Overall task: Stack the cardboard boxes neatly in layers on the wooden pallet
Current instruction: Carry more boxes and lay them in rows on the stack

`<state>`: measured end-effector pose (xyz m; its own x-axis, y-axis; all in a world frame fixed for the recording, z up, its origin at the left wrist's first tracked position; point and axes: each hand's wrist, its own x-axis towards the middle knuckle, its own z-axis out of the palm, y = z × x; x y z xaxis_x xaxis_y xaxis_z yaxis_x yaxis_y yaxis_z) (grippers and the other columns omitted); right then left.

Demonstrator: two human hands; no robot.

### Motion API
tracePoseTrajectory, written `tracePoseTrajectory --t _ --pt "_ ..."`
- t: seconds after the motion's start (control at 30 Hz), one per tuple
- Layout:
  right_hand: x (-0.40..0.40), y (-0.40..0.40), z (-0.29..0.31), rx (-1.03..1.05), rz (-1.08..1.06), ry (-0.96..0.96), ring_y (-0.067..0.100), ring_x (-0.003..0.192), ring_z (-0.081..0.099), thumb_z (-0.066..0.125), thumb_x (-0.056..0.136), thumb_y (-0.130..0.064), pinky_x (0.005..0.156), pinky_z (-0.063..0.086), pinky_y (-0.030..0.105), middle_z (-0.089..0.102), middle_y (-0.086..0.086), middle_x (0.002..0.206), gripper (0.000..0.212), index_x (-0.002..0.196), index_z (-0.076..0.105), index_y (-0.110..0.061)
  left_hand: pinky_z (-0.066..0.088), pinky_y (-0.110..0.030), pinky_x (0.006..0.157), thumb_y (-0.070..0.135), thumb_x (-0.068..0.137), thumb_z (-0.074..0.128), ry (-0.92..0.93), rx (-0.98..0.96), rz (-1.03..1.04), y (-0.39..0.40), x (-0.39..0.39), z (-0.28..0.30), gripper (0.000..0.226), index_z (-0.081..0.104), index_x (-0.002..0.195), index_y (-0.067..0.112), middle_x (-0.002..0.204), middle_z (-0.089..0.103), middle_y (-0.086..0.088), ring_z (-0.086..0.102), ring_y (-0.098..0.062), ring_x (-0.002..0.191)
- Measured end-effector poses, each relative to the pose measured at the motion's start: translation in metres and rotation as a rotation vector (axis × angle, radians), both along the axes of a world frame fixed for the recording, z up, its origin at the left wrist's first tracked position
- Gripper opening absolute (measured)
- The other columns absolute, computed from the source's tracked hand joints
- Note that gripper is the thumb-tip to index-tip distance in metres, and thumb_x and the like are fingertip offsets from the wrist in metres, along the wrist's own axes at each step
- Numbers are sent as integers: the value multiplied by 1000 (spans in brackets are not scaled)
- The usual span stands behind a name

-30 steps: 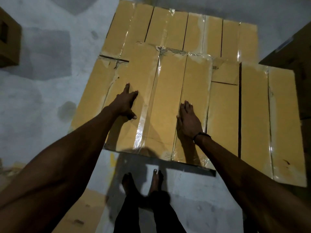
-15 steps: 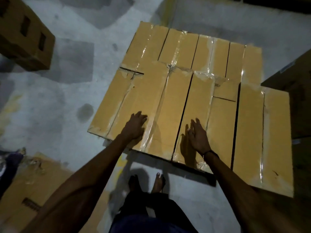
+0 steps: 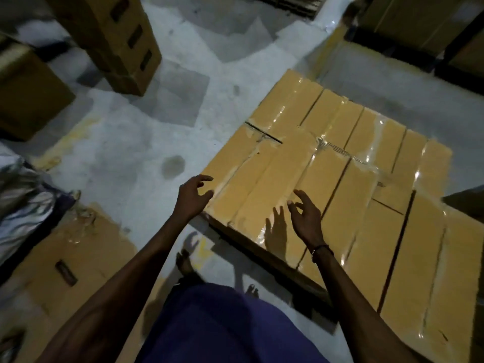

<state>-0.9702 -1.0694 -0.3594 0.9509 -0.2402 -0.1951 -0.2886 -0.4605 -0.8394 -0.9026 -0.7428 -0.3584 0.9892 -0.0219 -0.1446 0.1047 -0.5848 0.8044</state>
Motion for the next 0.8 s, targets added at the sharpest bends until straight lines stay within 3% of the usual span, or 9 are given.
tracePoseTrajectory --t 0.07,0.2,0.3,0.5,0.6,0.7,0.8 --pt "25 36 5 21 33 1 25 127 59 61 103 -26 94 47 29 50 6 153 41 143 56 -15 51 -33 91 17 88 79 -13 -35 66 36 14 4 35 69 122 22 131 67 2 66 -18 115" --pt "76 116 11 39 93 -8 20 115 63 64 102 -27 86 48 23 59 4 140 39 140 59 -21 44 -9 80 14 87 79 -8 -102 187 117 37 9 34 70 119 20 124 70 5 66 -10 107" --pt "116 187 17 71 133 -13 15 111 64 64 102 -29 75 46 9 62 4 135 39 140 59 -22 48 -12 83 10 87 78 -15 -154 270 185 52 15 32 70 117 19 121 71 6 68 -10 105" --pt "188 313 37 77 270 -77 13 111 65 66 101 -26 83 48 22 60 -1 140 39 139 59 -21 48 -5 75 9 87 78 -65 -223 428 295 88 34 30 70 114 19 116 71 9 68 -7 100" --pt "222 363 47 73 361 -100 12 113 64 67 100 -29 83 47 19 61 -1 140 41 140 58 -22 46 -3 73 11 87 79 -84 -263 493 338 107 42 31 70 116 19 117 71 9 68 -6 101" --pt "262 409 55 78 408 -112 13 116 66 68 99 -29 87 47 25 59 -6 143 40 138 59 -24 46 -3 74 13 88 79 -109 -281 555 378 127 47 31 69 116 21 116 70 12 67 -4 101" --pt "307 459 62 83 442 -137 11 113 67 70 98 -27 82 46 12 62 -9 139 39 136 61 -25 46 -3 71 13 88 79 -122 -300 617 417 151 47 30 69 115 21 116 70 13 67 -5 102"
